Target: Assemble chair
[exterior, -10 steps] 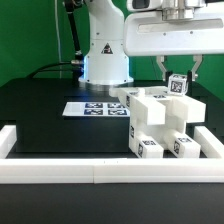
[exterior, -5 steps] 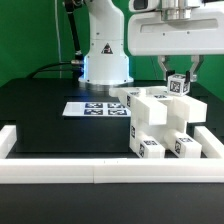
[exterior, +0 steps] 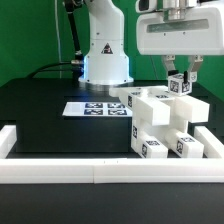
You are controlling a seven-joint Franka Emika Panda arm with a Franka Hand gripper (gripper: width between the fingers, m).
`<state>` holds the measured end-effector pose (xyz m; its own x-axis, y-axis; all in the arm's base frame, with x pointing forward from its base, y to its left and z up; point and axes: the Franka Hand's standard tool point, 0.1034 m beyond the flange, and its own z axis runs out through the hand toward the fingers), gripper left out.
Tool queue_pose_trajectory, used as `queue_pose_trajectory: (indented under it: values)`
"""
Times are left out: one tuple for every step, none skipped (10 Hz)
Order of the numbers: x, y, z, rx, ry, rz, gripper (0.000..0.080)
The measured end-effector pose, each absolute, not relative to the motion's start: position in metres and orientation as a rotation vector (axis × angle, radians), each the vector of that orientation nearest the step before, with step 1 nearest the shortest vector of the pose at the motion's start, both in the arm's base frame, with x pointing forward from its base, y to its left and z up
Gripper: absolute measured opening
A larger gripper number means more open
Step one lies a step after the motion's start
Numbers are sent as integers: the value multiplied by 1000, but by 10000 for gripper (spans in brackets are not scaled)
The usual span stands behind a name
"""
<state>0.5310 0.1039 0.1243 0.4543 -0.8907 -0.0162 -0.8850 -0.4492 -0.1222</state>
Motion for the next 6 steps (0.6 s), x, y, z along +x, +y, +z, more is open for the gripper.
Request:
queue_pose_trajectory:
  values:
    - [531,104,124,-2542,1642,-71,285]
    - [531,105,124,-2506,1694,-66,285]
    - [531,106,124,-2453,1766,-60,285]
    - [531,106,124,-2448,1773,-59,285]
    - [530,106,124,-2452,1767,-59,344]
    - [530,106,124,-2459,1758,-60,482]
